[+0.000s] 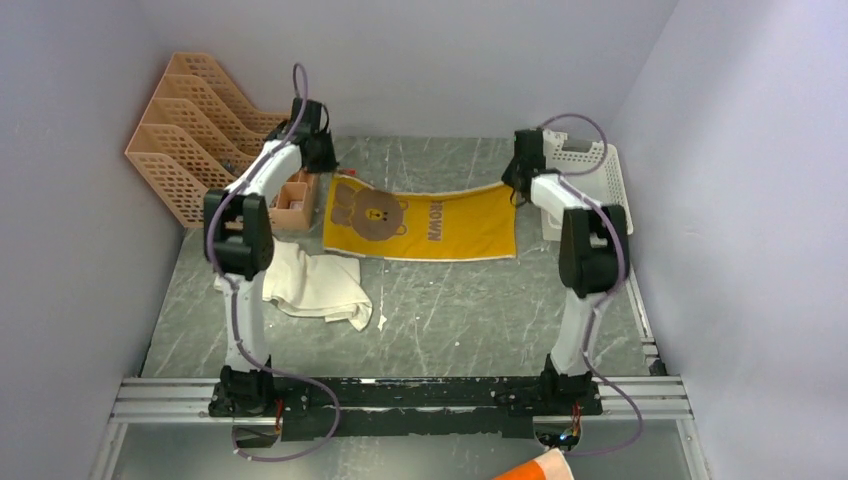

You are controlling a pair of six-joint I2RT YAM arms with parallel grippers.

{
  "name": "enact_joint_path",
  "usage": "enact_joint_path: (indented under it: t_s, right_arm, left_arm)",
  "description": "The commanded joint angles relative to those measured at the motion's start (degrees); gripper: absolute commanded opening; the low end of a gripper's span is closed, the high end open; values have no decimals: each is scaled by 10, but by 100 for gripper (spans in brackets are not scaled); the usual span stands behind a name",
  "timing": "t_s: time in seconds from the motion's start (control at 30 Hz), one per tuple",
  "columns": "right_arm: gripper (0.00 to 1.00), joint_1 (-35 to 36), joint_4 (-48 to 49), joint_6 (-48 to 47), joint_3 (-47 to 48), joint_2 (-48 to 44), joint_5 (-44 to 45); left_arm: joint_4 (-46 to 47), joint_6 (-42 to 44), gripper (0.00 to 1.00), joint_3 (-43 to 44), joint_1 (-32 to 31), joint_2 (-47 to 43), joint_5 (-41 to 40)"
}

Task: Roll the towels
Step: Flatten out the towel at the center of the board.

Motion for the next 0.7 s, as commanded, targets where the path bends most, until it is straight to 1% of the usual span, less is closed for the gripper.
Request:
enact_joint_path:
  t_s: [0.0,0.03,0.07,0.1,0.13,0.17,0.2,0.23,0.27,0.3,0.33,0.37,0.43,0.53,0.67]
  right_arm:
    - [13,-42,-52,3,249,177,-113]
    - [17,-51,-83,-3,315,219,-140]
    - [23,-58,-103,-8,375,254,-166]
    - [30,-63,-112,-15,414,277,-190]
    - [39,-66,-106,-22,435,290,-221]
    - [55,-66,-93,-32,440,291,-236]
    - [76,-67,-73,-43,433,284,-246]
    - [95,-66,-53,-56,417,272,-255]
    - [99,-66,-33,-69,400,260,-263]
    - [100,-67,-23,-80,386,249,-264]
    - [100,-66,-22,-91,380,240,-257]
    - [100,-66,-28,-108,379,238,-251]
    - [100,-66,-43,-139,390,240,-248]
    - [98,-67,-72,-191,414,254,-245]
    - [95,-67,-127,-244,477,295,-213]
  left_arm:
    - [-45,31,32,279,10,171,23]
    - [-58,35,42,347,12,205,26]
    - [-61,37,54,396,15,228,28]
    - [-49,39,71,418,18,234,31]
    - [-21,42,96,401,23,225,41]
    - [20,47,100,363,27,207,52]
    - [60,54,99,321,31,184,61]
    - [95,62,99,284,33,165,64]
    - [113,75,99,262,35,152,65]
    - [117,93,99,254,36,148,66]
    - [101,104,99,260,36,151,70]
    - [82,114,97,270,36,157,78]
    - [54,122,84,285,36,169,101]
    - [64,114,66,242,36,155,130]
    - [94,100,59,166,36,128,140]
